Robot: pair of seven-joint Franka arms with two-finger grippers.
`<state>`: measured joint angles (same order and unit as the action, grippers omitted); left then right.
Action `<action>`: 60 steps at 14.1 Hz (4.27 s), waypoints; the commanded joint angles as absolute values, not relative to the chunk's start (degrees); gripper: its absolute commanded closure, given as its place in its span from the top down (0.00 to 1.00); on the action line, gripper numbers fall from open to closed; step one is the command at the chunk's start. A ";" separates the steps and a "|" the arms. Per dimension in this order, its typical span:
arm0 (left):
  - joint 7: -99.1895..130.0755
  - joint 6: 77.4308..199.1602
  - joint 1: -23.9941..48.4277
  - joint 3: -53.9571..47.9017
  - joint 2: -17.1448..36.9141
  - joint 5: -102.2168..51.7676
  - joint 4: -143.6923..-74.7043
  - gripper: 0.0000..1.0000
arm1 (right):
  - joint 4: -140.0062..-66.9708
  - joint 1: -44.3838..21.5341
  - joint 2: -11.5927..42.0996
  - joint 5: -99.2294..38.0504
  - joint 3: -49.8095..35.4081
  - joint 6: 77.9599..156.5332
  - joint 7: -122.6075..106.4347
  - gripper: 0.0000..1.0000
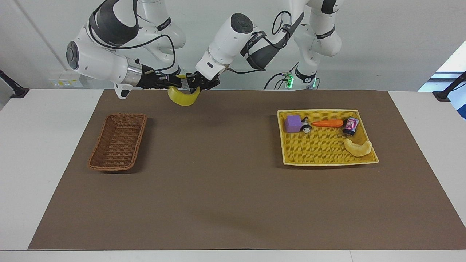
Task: Move tape to another basket
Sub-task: 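Grasp the tape with the right gripper from the left gripper, then open the left gripper and withdraw it while the right gripper holds the tape, then lower the tape into the brown basket with the right gripper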
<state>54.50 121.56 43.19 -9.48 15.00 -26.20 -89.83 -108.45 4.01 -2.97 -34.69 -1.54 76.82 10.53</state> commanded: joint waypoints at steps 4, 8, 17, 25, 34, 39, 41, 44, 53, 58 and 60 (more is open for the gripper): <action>55.19 119.89 42.98 -8.97 13.19 -27.60 -89.65 1.00 | -108.72 4.66 -3.69 -35.33 -1.14 78.49 10.55 0.00; 55.11 115.23 40.17 -8.79 8.97 -27.60 -90.18 1.00 | -108.28 4.66 -3.34 -34.90 -1.14 78.57 10.46 0.00; 54.40 105.05 27.87 -8.26 6.86 -18.05 -89.91 1.00 | -107.84 4.66 -3.08 -34.02 -1.23 78.92 10.46 0.00; 30.26 99.76 14.87 -8.26 7.29 -6.51 -90.09 1.00 | -106.00 8.25 -1.50 -24.80 -1.14 85.78 7.49 0.00; 1.44 92.48 -2.11 -8.26 5.37 -1.87 -89.21 1.00 | -106.79 19.67 0.17 -9.15 -1.14 92.45 -9.99 0.00; -4.12 87.90 -3.77 -6.51 1.07 -0.09 -89.82 1.00 | -107.92 24.87 2.55 -5.46 -1.14 97.63 -20.46 0.00; -4.48 86.58 -6.15 -6.50 0.09 -0.52 -89.65 1.00 | -108.02 25.48 3.33 -4.13 -1.14 98.69 -21.53 0.00; -4.04 83.60 -5.89 -6.50 0.09 0.17 -88.34 1.00 | -108.54 26.28 3.43 -4.13 -1.14 99.75 -22.67 0.00; -3.69 83.06 -5.89 -6.94 -0.53 2.11 -88.24 1.00 | -109.86 28.74 6.06 -1.33 -1.14 102.39 -29.26 0.00; -3.69 83.58 -5.62 -6.94 -1.23 2.02 -88.07 1.00 | -108.99 26.47 8.96 -5.52 -1.76 105.37 -20.42 0.00; -3.78 83.67 -5.54 -6.86 -2.11 2.02 -88.07 1.00 | -108.55 25.66 10.89 -6.85 -1.76 108.80 -19.51 0.00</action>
<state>-3.66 84.06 -5.72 -6.96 -0.98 1.08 -88.46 -109.48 26.23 9.18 -4.84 -1.49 106.84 -21.49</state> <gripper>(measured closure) 0.000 0.678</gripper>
